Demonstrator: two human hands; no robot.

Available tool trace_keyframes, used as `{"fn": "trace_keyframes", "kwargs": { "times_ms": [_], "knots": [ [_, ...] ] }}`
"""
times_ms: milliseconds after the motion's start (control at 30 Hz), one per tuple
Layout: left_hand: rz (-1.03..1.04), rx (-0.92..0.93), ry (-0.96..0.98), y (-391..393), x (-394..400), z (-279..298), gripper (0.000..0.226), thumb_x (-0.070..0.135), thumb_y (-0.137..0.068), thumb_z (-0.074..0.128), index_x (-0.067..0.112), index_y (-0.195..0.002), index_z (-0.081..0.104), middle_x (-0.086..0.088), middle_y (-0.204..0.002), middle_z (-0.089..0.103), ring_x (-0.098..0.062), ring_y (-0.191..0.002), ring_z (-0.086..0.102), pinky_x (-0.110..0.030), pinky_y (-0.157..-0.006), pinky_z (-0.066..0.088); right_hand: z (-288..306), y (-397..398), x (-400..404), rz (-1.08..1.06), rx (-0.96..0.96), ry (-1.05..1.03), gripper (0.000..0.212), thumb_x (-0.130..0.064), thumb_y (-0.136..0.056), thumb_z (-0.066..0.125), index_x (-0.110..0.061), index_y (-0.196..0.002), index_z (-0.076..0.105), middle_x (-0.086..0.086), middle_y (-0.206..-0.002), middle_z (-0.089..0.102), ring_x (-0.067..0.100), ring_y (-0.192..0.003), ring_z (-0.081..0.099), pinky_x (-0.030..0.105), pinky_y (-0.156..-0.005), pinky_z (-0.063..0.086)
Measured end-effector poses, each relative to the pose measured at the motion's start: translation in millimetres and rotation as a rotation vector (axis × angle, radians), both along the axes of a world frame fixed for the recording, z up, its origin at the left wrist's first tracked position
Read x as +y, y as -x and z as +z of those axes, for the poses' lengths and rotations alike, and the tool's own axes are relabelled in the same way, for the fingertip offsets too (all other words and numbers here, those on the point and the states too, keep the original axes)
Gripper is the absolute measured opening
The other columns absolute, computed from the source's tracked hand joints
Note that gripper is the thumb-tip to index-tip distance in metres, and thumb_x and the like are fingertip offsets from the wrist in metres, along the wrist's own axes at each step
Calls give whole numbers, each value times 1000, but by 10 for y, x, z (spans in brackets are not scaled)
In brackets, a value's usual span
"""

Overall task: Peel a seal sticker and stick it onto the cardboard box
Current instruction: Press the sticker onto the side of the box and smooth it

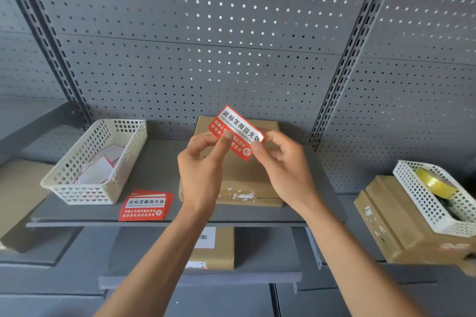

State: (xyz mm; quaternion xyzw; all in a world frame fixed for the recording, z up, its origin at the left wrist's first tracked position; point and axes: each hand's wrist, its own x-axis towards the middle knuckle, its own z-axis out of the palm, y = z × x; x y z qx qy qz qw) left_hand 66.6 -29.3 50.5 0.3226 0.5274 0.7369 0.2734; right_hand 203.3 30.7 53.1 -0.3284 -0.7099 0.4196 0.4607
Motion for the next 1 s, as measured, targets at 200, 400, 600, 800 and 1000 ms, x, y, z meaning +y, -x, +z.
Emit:
{"fn": "trace_keyframes", "kwargs": {
  "times_ms": [200,400,600,800,1000],
  "knots": [
    [86,81,0,52,-36,-37,15,32,-87,75,21,-79,71,6,-84,72,-8,-82,63,-32,-87,46,-17,-60,8,27,-32,-7,16,-23,-96,61,-19,-108,71,-7,-112,75,18,-105,71,44,-96,55],
    [79,235,-13,189,-70,-138,5,23,-87,73,27,-83,73,8,-94,73,-20,-101,64,-36,-78,42,-11,-195,1,63,-160,-50,16,-21,-95,63,-23,-107,74,-20,-120,69,10,-121,61,43,-103,50],
    [99,434,90,137,-189,-265,12,26,-88,73,33,-79,70,18,-116,66,-10,-125,48,-42,-104,40,-92,-355,-63,-108,-341,-121,8,-23,-93,69,-19,-87,69,-17,-143,54,1,-140,36,29,-117,28],
    [98,472,241,84,-318,-533,6,37,-85,75,40,-82,71,19,-139,44,-7,-137,26,-59,-110,29,-418,-321,-271,-227,-320,-35,19,-23,-92,70,-32,-78,62,-9,-161,30,7,-154,5,25,-113,10],
    [111,428,246,40,-357,-639,4,38,-85,74,37,-82,71,18,-139,45,-8,-133,33,-52,-111,31,-605,-221,-343,-251,-233,38,20,-29,-98,63,-24,-79,59,-9,-164,24,6,-155,0,23,-112,11]
  ]
}}
